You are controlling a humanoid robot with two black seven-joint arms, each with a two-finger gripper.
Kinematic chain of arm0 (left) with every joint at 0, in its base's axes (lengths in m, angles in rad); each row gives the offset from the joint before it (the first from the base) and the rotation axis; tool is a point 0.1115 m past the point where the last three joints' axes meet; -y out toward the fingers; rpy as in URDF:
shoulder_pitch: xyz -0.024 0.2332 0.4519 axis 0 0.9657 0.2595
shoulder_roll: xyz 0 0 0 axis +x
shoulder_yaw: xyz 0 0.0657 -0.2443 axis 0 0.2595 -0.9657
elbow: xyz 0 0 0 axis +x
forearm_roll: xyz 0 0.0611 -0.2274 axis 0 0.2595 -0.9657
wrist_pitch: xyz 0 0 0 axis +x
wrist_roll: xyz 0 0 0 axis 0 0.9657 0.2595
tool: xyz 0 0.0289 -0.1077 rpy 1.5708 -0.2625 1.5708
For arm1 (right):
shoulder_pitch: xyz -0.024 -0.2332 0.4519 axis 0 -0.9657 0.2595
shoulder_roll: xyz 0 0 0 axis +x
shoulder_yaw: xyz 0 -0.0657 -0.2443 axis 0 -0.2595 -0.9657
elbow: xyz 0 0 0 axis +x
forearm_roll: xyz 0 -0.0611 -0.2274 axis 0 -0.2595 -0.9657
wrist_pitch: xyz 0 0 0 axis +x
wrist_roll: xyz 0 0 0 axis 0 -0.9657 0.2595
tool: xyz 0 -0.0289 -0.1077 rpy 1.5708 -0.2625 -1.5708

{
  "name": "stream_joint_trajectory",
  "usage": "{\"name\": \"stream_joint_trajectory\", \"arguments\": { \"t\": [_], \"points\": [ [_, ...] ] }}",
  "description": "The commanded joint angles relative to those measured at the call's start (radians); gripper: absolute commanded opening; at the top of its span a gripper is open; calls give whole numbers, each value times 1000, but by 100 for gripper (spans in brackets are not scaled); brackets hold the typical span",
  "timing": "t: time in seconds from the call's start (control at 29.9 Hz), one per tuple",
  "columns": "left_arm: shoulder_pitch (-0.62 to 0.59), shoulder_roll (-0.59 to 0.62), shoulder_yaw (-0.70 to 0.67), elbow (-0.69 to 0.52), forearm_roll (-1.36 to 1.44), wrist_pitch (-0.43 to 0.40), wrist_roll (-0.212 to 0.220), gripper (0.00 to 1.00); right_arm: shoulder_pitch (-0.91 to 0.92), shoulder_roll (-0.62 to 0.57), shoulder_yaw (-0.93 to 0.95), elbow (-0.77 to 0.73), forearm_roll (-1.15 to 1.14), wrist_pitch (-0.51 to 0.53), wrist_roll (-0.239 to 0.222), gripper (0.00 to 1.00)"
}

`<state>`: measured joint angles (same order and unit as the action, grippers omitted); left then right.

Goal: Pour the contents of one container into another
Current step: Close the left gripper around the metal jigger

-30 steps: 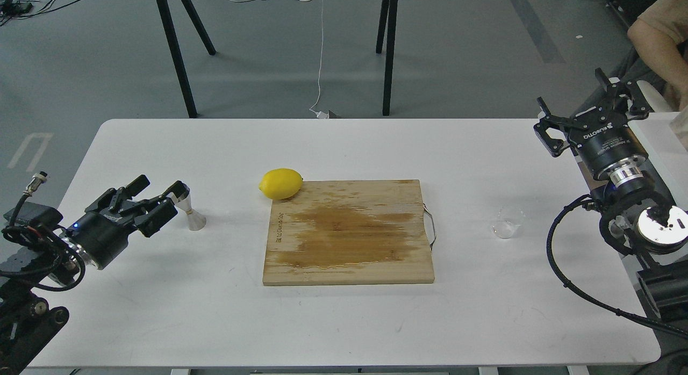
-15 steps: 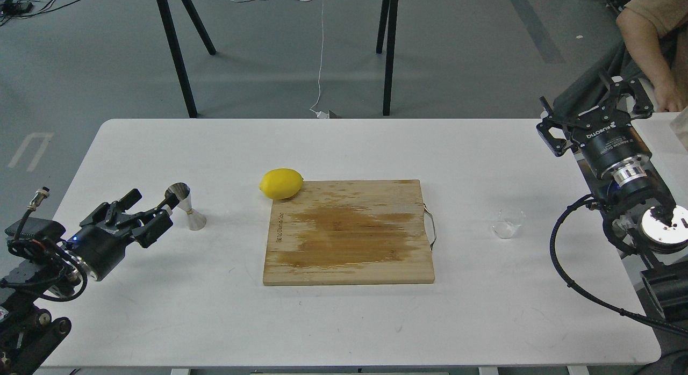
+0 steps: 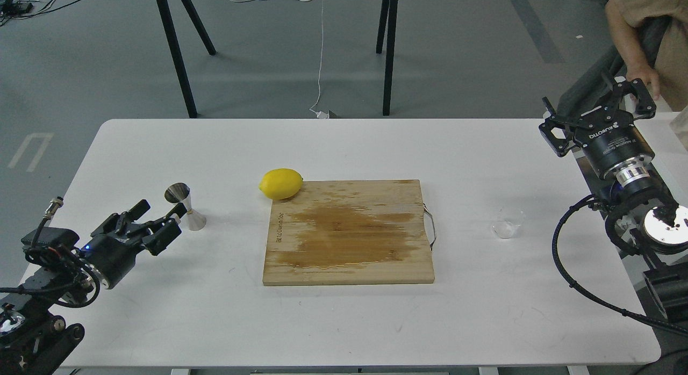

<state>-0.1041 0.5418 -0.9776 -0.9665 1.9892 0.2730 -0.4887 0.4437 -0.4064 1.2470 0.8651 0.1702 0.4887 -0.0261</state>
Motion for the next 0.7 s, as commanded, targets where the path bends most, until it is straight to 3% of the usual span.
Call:
{"name": "stream_joint_trajectory", "arguments": {
  "t": [0.0,0.67],
  "points": [
    [-5,-29,5,29,-1,9,0,99,-2,0,0,0,0,0,0,99],
    [-146,-135,65,241,-4,11,0,99,-2,-22,3,0,2,0,0,99]
  ]
}}
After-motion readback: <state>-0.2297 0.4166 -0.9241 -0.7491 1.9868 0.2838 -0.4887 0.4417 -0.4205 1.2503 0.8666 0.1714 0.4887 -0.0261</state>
